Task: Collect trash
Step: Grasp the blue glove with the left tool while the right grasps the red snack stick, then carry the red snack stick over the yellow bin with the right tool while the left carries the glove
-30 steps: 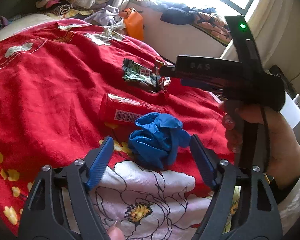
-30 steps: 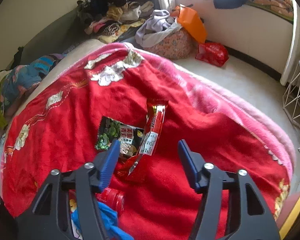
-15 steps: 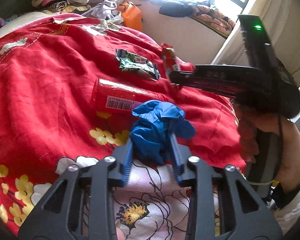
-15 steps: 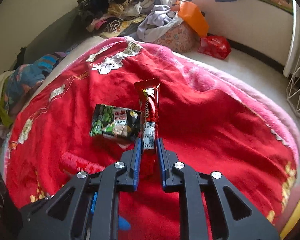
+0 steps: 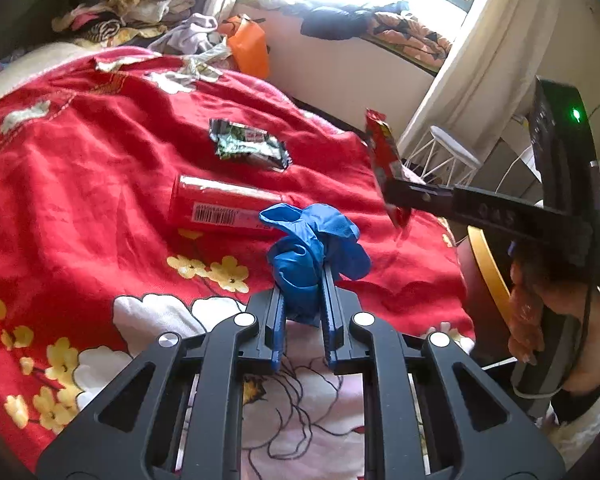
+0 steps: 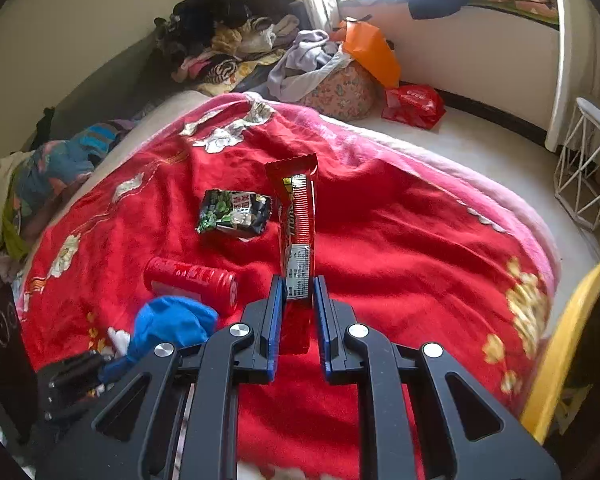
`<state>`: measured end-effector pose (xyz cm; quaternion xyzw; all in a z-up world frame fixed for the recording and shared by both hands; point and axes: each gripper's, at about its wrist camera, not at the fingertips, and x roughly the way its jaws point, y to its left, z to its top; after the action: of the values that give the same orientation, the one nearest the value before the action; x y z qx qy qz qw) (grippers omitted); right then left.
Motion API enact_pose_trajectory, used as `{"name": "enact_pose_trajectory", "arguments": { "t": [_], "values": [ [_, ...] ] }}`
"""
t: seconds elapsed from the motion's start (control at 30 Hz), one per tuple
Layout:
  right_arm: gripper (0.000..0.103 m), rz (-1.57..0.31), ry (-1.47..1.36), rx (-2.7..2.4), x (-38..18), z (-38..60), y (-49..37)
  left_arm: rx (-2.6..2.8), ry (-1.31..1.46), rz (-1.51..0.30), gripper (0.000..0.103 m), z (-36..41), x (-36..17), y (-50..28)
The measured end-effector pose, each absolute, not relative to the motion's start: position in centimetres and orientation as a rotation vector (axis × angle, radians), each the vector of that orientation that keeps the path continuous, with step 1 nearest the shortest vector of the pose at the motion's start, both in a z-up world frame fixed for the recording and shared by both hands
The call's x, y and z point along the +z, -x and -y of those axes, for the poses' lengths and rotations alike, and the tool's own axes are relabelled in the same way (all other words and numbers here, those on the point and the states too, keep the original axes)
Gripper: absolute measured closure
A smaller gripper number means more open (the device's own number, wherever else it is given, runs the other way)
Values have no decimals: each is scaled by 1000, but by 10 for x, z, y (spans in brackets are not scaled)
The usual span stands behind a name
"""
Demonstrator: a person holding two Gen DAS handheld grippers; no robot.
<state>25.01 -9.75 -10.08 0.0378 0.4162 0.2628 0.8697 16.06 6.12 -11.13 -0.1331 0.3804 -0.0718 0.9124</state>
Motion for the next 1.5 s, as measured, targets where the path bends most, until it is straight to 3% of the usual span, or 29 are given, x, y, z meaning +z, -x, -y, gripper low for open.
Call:
{"name": "enact_pose_trajectory", "arguments": {
  "t": [0.77, 1.5],
  "values": [
    [88, -768, -103, 531, -61, 158, -184, -166, 191, -654, 93, -35, -46, -136],
    [88, -695, -120, 463, -32, 214, -153, -248, 104, -604, 93, 19, -20, -124]
  ]
}}
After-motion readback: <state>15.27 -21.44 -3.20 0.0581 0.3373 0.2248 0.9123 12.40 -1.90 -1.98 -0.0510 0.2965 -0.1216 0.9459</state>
